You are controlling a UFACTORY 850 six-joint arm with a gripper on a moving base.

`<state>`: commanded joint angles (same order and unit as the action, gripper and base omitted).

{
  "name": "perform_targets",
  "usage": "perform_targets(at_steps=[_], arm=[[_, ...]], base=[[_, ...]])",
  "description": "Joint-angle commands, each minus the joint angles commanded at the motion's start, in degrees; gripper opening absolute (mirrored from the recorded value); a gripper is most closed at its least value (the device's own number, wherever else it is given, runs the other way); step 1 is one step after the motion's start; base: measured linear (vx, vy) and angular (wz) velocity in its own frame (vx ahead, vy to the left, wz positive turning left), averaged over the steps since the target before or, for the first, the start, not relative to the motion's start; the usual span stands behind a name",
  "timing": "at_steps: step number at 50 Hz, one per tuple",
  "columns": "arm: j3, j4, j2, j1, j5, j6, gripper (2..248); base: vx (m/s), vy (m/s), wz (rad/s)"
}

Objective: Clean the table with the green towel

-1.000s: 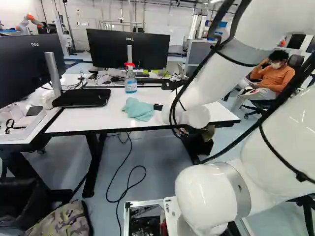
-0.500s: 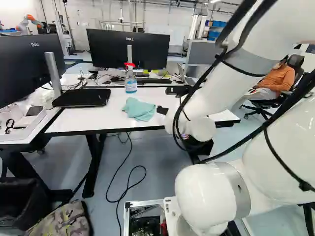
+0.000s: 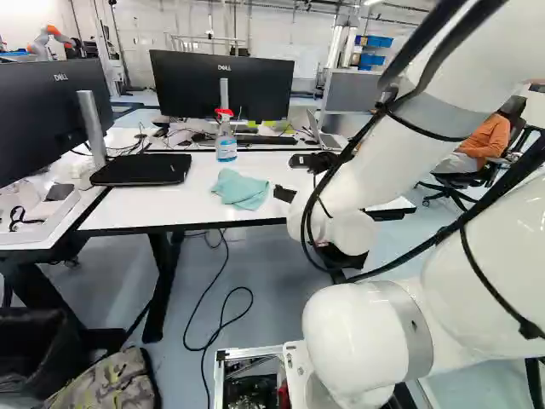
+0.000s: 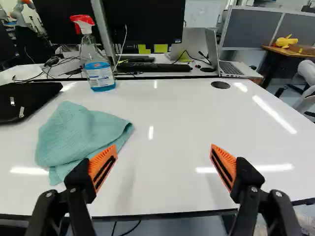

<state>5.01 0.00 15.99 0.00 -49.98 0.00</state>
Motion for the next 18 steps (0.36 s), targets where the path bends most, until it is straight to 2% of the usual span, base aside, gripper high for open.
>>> perform_targets(at_steps=[18], arm=[[-0.01,0.0,0.01,0.0,-0.02,0.0,247]], base=[[0.0,0.0,0.0]])
